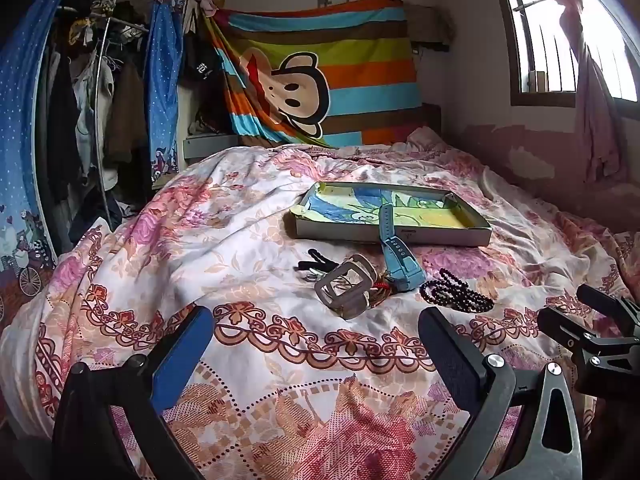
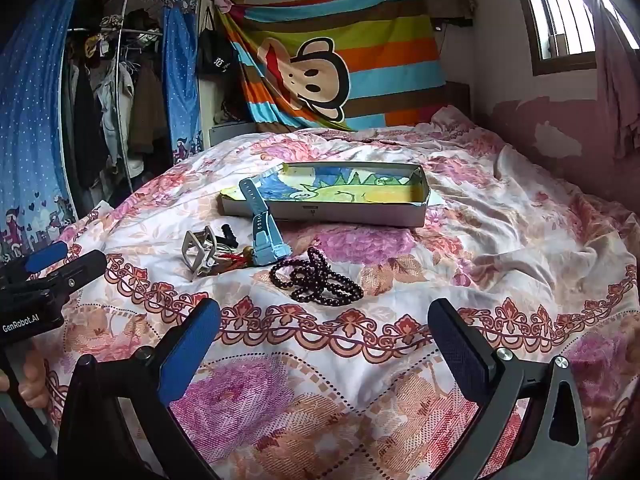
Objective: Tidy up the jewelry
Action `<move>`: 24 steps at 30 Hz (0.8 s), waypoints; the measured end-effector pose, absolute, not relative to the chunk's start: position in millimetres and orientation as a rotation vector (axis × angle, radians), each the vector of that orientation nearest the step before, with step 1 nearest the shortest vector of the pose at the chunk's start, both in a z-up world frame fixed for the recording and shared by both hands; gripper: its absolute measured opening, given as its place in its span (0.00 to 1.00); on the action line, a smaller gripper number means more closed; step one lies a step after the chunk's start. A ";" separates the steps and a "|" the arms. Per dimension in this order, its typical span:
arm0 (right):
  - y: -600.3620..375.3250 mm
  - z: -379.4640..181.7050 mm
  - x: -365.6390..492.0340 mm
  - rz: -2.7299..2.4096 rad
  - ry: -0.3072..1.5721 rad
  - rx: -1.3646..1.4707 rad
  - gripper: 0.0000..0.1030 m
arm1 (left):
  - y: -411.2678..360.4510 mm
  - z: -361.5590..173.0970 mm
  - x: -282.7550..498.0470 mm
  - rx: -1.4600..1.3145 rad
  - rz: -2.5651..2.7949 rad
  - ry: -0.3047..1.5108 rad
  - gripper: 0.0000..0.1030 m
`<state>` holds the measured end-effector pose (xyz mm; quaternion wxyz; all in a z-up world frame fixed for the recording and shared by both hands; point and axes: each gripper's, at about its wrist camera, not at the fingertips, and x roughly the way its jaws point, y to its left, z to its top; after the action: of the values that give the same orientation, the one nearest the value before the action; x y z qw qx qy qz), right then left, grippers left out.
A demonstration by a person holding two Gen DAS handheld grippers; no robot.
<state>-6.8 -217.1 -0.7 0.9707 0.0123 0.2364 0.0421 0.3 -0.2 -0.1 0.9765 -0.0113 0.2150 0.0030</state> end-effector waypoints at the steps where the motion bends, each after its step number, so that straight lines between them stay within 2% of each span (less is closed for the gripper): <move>1: -217.1 -0.7 -6.9 0.085 0.477 0.025 0.99 | 0.2 0.0 -0.3 -0.031 0.003 0.421 1.00; 24: -216.5 3.1 -9.5 0.075 0.475 0.022 0.99 | 4.3 -0.1 -0.3 -0.041 -0.023 0.440 1.00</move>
<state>-9.5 -216.5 3.1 0.9711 0.0109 0.2354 0.0370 -0.3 4.3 -0.1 0.9757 -0.0201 0.2180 -0.0113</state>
